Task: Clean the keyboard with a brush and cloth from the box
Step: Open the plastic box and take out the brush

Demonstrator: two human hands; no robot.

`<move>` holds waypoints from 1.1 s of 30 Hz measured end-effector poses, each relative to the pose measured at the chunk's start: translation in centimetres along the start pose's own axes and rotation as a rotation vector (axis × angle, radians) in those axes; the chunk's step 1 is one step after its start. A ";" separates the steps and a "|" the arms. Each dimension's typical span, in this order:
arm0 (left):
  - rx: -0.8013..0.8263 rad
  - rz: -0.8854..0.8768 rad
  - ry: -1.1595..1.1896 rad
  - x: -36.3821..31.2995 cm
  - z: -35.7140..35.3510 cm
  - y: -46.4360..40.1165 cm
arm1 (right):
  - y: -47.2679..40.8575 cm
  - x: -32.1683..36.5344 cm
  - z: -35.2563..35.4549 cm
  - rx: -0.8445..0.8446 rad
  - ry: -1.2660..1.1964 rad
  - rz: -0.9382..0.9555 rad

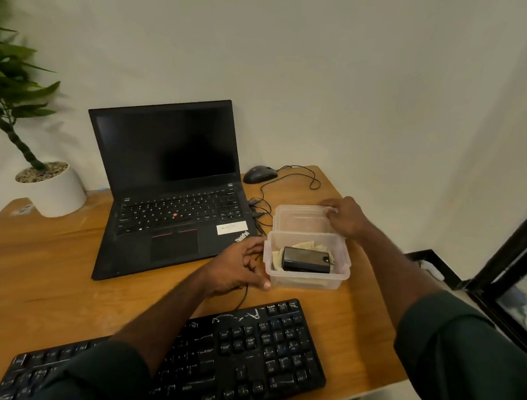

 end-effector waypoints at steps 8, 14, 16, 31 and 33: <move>-0.012 0.001 0.000 0.1 0.0 -0.2 | 2.0 2.2 0.1 0.109 0.086 0.103; -0.031 -0.006 -0.040 -0.1 0.1 0.4 | 8.5 8.2 2.9 0.073 -0.046 0.349; -0.049 -0.003 -0.079 -0.3 0.1 0.7 | 10.4 8.4 1.2 0.246 0.107 0.375; -0.499 -0.245 -0.422 -6.9 5.5 7.4 | 14.4 11.8 4.8 0.015 -0.216 0.271; -0.539 -0.277 -0.435 -7.5 7.2 9.1 | 16.3 13.8 5.1 0.025 -0.501 0.151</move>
Point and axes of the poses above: each hand's wrist, its own y-axis away from the middle knuckle, its own z-axis out of the back of the hand, x = y × z, the point moved 8 cm from there along -y, towards the middle knuckle, and after that the axes turned 15 degrees about -x, right-handed, at the moved point
